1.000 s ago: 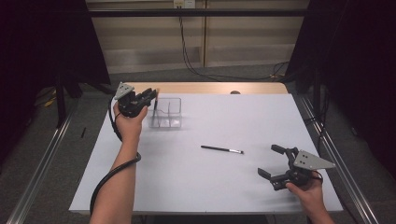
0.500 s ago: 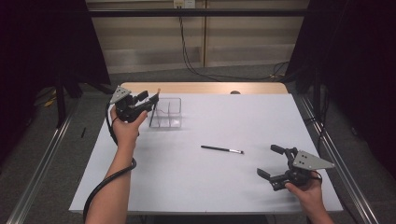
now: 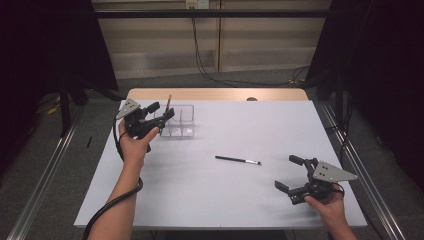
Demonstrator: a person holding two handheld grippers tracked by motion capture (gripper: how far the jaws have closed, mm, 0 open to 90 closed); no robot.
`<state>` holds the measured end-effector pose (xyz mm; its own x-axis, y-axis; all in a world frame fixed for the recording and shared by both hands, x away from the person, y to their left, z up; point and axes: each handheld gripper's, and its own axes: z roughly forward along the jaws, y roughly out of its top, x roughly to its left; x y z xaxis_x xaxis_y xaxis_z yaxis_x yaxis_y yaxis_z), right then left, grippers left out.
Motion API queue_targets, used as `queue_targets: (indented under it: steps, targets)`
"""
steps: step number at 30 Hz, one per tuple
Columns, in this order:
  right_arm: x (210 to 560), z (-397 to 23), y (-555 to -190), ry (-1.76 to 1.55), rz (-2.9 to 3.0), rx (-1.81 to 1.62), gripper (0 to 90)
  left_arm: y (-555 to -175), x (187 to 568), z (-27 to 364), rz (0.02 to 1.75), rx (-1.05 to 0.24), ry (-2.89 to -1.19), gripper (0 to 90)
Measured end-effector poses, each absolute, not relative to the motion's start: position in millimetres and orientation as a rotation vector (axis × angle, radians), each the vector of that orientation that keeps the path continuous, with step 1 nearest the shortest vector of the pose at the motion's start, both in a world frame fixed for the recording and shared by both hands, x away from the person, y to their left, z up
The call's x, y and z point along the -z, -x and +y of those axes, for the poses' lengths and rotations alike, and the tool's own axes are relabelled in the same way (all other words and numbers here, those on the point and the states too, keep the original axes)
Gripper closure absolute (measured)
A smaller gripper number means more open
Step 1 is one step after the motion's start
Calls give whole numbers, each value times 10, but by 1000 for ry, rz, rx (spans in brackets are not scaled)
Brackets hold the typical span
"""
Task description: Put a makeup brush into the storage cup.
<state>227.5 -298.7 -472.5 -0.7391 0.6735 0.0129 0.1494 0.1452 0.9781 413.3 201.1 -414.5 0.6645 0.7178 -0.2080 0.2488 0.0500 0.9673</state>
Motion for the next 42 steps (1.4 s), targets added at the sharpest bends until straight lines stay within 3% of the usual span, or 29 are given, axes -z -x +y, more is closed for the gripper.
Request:
queue_targets:
  steps: [20,42]
  targets:
    - [4715,-2964,-2280,-775,1997,-1628,0,-3899,4211,1886,714,-362,-1574,58]
    - [4689,-2911,-2281,-769,1995,-1633,0,-3596,4251,2069,631,-355,-1620,0]
